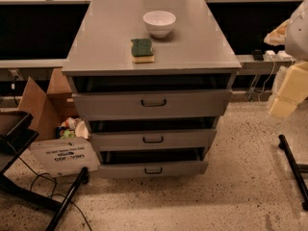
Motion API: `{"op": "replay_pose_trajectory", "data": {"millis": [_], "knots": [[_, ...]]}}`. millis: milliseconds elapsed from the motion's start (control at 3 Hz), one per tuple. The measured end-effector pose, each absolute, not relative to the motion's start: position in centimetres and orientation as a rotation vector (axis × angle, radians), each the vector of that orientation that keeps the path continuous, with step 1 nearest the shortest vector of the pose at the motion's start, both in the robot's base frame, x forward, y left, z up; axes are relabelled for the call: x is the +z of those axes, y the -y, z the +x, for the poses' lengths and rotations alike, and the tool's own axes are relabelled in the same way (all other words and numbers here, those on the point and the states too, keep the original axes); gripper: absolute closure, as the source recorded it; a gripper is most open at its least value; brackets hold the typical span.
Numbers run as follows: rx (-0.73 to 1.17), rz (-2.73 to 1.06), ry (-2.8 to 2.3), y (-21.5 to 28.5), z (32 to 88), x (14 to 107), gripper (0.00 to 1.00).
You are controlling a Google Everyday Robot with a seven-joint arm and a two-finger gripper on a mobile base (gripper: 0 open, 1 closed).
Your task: Open top drawer
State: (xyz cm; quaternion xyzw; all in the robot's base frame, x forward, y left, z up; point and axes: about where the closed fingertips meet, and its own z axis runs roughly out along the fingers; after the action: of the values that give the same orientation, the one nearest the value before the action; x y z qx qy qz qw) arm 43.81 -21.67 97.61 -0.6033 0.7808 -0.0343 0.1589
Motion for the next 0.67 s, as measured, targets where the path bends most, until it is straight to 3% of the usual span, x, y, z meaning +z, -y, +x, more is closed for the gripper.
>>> {"op": "replay_pose_trajectory", "data": {"millis": [333, 667], "knots": [[-0.098, -1.725, -2.232, 21.7, 43.8, 97.6, 0.0], [-0.216, -1.768, -2.248, 21.0, 44.0, 98.9, 0.0]]}}
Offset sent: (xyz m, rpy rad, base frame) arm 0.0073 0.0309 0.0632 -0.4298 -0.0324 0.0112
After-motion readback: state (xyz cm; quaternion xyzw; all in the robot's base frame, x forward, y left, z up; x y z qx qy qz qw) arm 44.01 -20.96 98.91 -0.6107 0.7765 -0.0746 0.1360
